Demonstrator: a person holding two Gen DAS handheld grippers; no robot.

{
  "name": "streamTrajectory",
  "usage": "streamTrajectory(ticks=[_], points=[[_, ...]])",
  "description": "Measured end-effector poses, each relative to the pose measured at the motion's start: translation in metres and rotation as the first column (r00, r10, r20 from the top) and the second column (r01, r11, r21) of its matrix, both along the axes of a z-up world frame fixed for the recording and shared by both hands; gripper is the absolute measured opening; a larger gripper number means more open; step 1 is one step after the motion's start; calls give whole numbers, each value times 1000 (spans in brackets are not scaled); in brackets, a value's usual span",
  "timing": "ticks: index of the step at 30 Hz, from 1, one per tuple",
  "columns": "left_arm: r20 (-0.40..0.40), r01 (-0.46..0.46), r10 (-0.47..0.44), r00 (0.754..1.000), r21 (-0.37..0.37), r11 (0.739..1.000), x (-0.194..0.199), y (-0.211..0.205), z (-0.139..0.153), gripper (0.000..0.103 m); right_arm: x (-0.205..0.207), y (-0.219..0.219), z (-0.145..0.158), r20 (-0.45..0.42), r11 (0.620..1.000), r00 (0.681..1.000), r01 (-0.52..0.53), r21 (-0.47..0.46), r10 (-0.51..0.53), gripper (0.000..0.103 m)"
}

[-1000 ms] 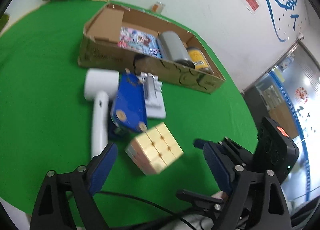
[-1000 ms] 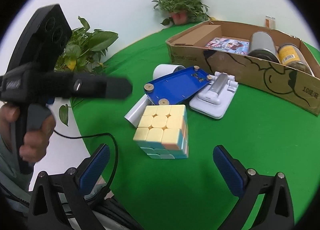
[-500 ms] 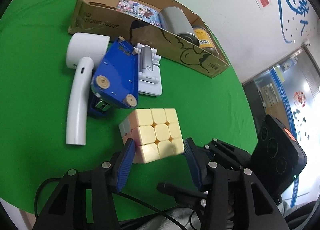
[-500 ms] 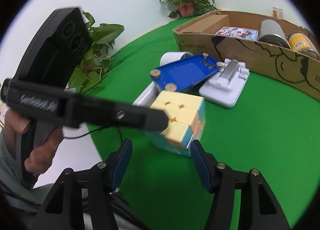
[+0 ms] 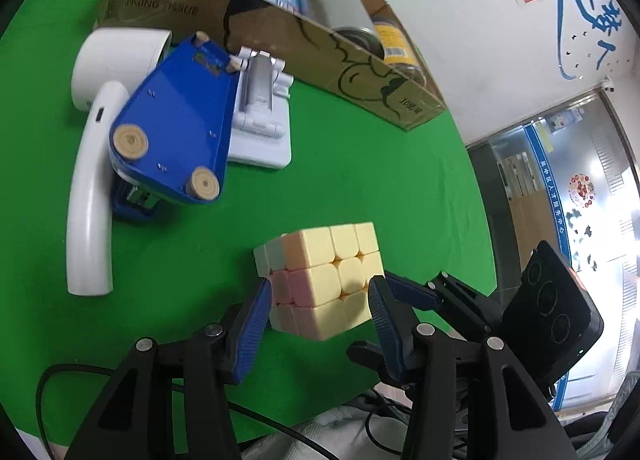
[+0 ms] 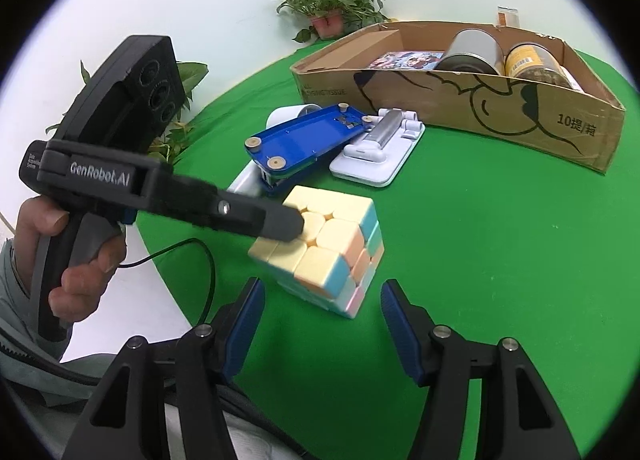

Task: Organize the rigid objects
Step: 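Grasp the pastel Rubik's cube with the left gripper while the right gripper grips it, then lift the cube with both grippers and carry it toward the box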

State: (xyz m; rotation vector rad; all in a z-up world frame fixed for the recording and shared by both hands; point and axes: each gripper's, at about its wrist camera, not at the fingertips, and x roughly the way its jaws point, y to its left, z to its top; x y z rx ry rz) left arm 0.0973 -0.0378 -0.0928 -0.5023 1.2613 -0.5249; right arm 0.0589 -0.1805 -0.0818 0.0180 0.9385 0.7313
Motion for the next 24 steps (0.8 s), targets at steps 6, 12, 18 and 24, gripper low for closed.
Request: streamTrajectory(ticks=[6, 12, 18, 24], points=[[-59, -66, 62, 996, -69, 995, 2, 9, -10, 50, 6, 17, -13, -6, 998, 1000, -18, -53, 18, 44], [-61, -73, 69, 996, -76, 994, 3, 7, -10, 52, 9, 16, -18, -33, 999, 999, 1, -43, -3, 44], [-22, -51, 50, 998, -44, 998, 4, -1, -6, 52, 11, 18, -19, -31, 998, 999, 22, -61, -24, 44], [37, -22, 22, 999, 7, 1000, 3, -11, 3, 52, 10, 20, -16, -14, 996, 999, 41, -75, -43, 43]])
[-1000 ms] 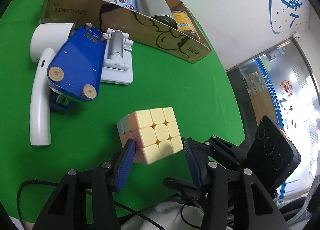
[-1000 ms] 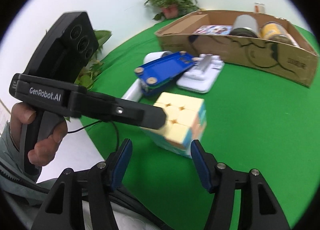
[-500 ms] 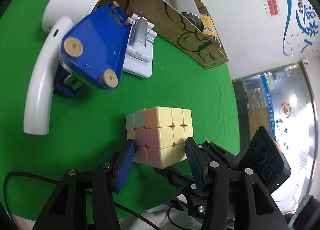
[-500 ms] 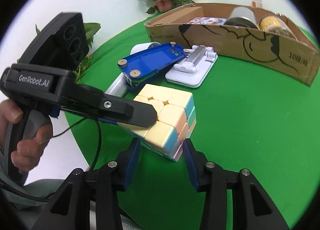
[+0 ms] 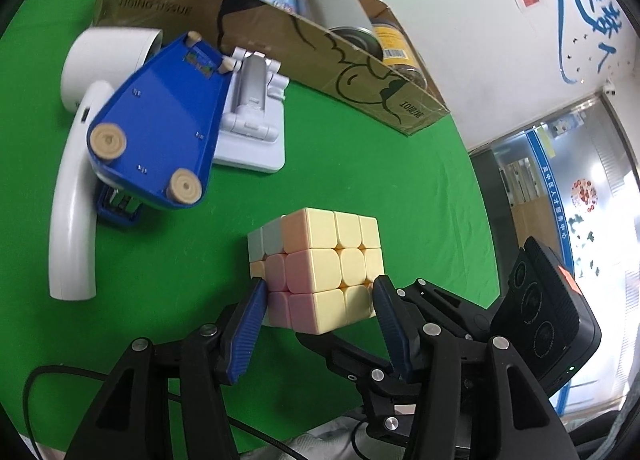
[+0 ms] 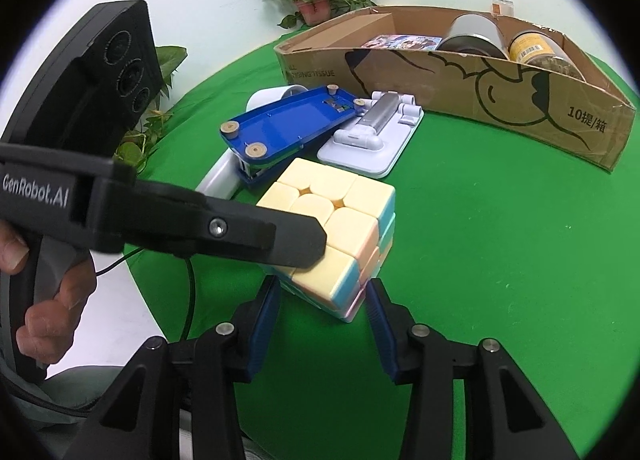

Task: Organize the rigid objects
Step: 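Lift the cube with both grippers and carry it toward the box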

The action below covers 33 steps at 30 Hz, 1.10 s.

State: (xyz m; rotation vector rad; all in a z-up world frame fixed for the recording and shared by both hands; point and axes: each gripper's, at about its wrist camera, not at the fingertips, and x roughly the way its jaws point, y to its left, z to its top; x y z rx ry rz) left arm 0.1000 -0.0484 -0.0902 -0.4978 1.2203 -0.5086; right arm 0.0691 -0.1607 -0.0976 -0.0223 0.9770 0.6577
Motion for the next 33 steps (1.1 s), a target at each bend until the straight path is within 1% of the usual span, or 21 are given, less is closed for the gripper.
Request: streamTrajectory(ticks=[7, 14, 18, 23, 29, 33], points=[[82, 17, -20, 996, 36, 999, -1, -3, 22, 52, 2, 1, 17, 49, 1000, 999, 12, 2, -12, 43], [134, 20, -26, 991, 48, 999, 5, 1, 43, 52, 8, 5, 32, 93, 1000, 996, 14, -25, -12, 43], [164, 16, -23, 986, 42, 999, 13, 6, 55, 52, 14, 8, 43, 124, 999, 992, 13, -35, -8, 43], [211, 32, -43, 977, 58, 998, 28, 9, 74, 52, 26, 13, 55, 161, 999, 987, 14, -34, -8, 43], [271, 27, -51, 961, 91, 995, 46, 10, 93, 52, 43, 21, 72, 208, 998, 978, 10, -58, 3, 43], [293, 23, -52, 955, 101, 995, 60, 13, 102, 52, 56, 25, 77, 222, 998, 975, 1, -60, 12, 43]])
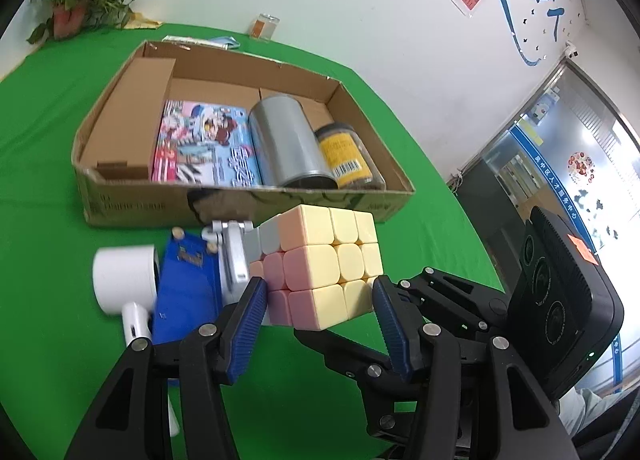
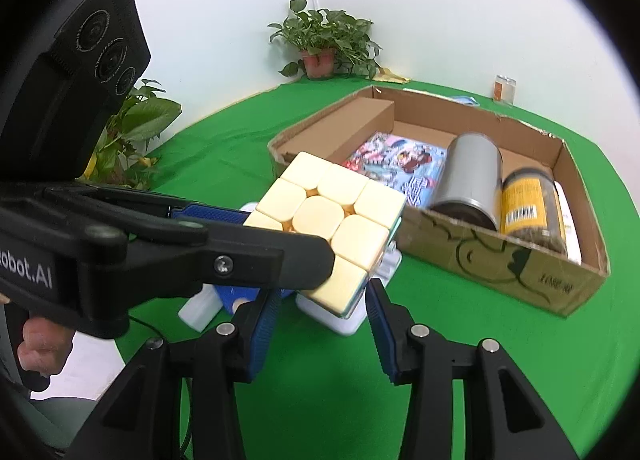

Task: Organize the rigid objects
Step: 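Lift the cube with both grippers and carry it toward the box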

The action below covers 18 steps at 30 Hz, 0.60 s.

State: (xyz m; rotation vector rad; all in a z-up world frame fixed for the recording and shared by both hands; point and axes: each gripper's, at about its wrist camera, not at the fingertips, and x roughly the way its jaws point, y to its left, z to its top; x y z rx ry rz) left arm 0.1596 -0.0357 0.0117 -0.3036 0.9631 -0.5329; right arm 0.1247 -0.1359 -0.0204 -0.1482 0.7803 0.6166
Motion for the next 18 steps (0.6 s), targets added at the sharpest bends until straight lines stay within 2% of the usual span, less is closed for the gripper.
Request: streamTrajectory(ticks=[9, 18], points=[[35, -26, 26, 999, 3, 1000, 33, 14, 15, 52, 25, 17, 9, 38, 1000, 999, -20, -21, 21, 43], [57, -66, 64, 996, 20, 998, 76, 32, 20, 52, 68, 33, 16, 23, 998, 998, -53, -26, 53, 43]])
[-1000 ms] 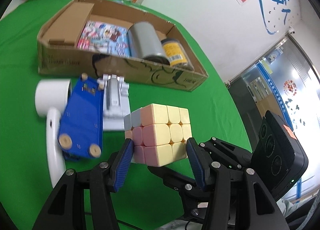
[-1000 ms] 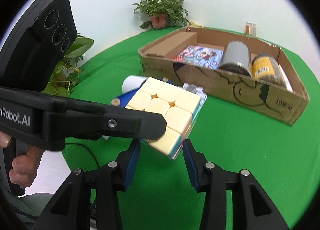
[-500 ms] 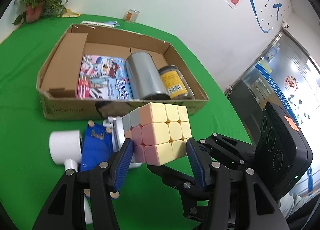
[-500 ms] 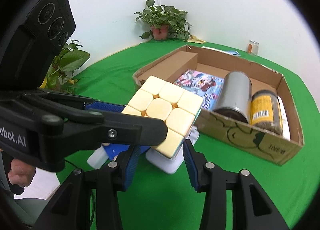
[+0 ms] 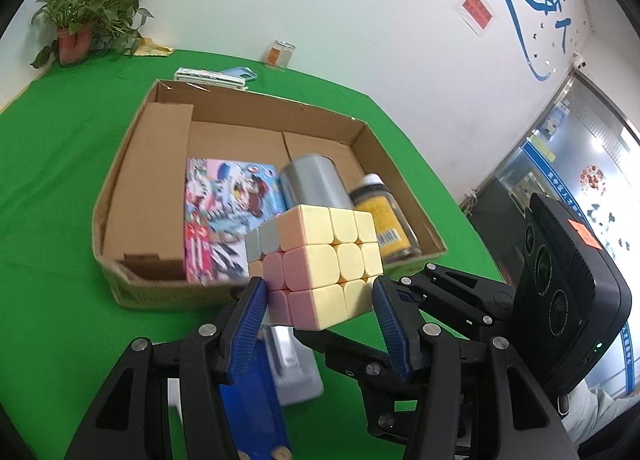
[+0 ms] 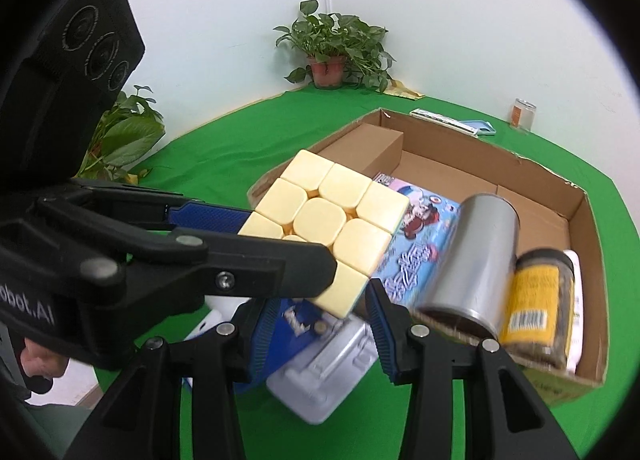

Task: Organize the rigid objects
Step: 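Lift the cube with both grippers and carry it toward the box, then lower the cube into the box beside the toy box and open both grippers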

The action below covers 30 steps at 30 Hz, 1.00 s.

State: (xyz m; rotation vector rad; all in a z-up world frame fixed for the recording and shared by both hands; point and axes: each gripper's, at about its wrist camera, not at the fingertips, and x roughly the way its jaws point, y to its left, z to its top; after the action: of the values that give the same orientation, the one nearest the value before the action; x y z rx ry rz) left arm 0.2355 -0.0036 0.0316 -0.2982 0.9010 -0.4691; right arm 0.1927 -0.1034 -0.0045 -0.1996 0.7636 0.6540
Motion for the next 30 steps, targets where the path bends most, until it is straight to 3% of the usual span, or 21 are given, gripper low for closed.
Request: streamTrajectory(ticks=[8, 17, 23, 30], points=[[-24, -29, 29, 999, 16, 999, 41, 18, -7, 52, 44, 16, -7, -41, 1000, 999, -25, 3, 25, 43], [-114, -37, 42, 993, 44, 998, 84, 28, -49, 52, 82, 30, -38, -154, 1000, 988, 12, -6, -13, 43], [-162, -43, 47, 986, 27, 999, 90, 37, -68, 50, 92, 31, -56, -237, 999, 971, 31, 17, -26, 43], [-148, -67, 67, 987, 5, 998, 83, 47, -66, 48, 84, 26, -43, -258, 997, 966, -3, 71, 21, 43]])
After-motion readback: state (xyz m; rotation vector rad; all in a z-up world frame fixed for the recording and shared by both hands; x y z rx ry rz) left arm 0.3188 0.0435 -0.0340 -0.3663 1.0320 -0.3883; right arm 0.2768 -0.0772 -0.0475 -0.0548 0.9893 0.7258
